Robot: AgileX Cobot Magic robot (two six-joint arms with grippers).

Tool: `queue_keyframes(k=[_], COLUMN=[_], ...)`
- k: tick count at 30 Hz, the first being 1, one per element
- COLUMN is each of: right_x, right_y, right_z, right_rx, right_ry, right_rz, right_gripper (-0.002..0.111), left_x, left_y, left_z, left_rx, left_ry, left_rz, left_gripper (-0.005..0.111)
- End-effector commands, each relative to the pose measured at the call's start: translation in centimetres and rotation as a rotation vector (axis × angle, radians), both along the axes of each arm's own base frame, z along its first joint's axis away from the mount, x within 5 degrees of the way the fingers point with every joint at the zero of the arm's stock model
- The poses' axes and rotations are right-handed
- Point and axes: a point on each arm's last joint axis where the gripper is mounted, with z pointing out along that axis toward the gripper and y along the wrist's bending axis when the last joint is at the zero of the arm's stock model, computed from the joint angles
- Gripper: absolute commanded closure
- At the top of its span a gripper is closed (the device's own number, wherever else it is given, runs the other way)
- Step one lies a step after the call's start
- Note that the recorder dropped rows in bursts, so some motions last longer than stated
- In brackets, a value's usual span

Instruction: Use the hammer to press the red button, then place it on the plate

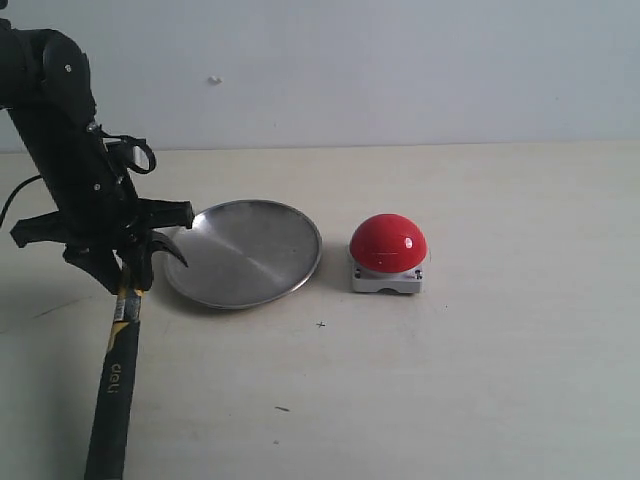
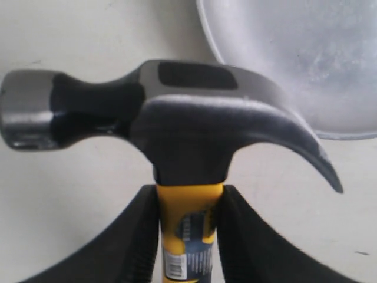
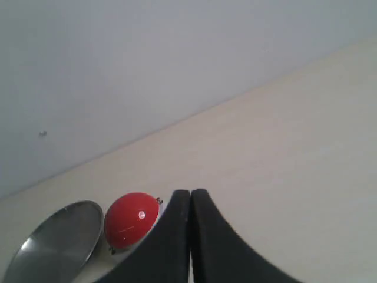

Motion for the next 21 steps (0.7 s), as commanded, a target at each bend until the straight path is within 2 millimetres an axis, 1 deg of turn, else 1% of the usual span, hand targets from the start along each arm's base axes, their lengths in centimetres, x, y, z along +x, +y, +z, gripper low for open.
queue_keyframes(k=[1, 5, 6, 9, 10, 11, 12, 13, 14, 15, 16, 18, 19, 21], right_x=[2.3, 4.6, 5.9, 7.5, 8.6, 9.0, 9.7, 10.1, 10.7, 11.0, 11.5, 12.3, 12.5, 13.3], right_y=[0.6, 2.2, 2.9, 3.5, 3.7, 3.7, 3.9, 4.1, 4.9, 5.3, 6.1, 7.6, 8.0, 9.6], right_z=[1.4, 2.3, 2.4, 2.0, 1.3, 1.0, 0.0, -0.4, -1.2, -1.6, -2.2, -3.2, -3.4, -4.1], right_rx=[-0.06, -0.082, -0.077, -0.067, -0.056, -0.05, -0.032, -0.031, -0.034, -0.036, -0.059, -0.111, -0.132, -0.176], right_ry=[0.114, 0.207, 0.261, 0.359, 0.419, 0.441, 0.487, 0.506, 0.541, 0.558, 0.574, 0.587, 0.586, 0.59], right_rz=[0.126, 0.379, 0.505, 0.652, 0.729, 0.748, 0.788, 0.812, 0.861, 0.885, 0.916, 0.947, 0.957, 0.986], right_gripper=[0.108, 0.108, 0.108, 0.108, 0.103, 0.1, 0.092, 0.089, 0.083, 0.081, 0.077, 0.07, 0.068, 0.062], left_x=[0.2, 0.3, 0.3, 0.4, 0.4, 0.3, 0.5, 0.6, 0.6, 0.6, 0.6, 0.7, 0.7, 0.7], left_y=[-0.9, -1.5, -1.8, -2.1, -2.2, -2.3, -2.4, -2.5, -2.7, -2.8, -2.9, -3.0, -3.0, -3.0], left_z=[0.7, 0.9, 1.0, 1.1, 1.1, 1.1, 1.2, 1.2, 1.3, 1.3, 1.4, 1.4, 1.4, 1.4], left_rx=[-0.098, -0.169, -0.204, -0.232, -0.25, -0.257, -0.275, -0.284, -0.305, -0.316, -0.325, -0.337, -0.339, -0.34], left_ry=[-0.007, -0.007, -0.006, -0.002, 0.001, 0.004, -0.004, -0.013, -0.008, -0.004, -0.006, -0.01, -0.011, -0.019], left_rz=[0.062, 0.101, 0.121, 0.137, 0.147, 0.151, 0.163, 0.17, 0.182, 0.188, 0.194, 0.203, 0.204, 0.204], left_gripper=[0.107, 0.107, 0.107, 0.107, 0.107, 0.107, 0.107, 0.107, 0.107, 0.107, 0.107, 0.107, 0.107, 0.107])
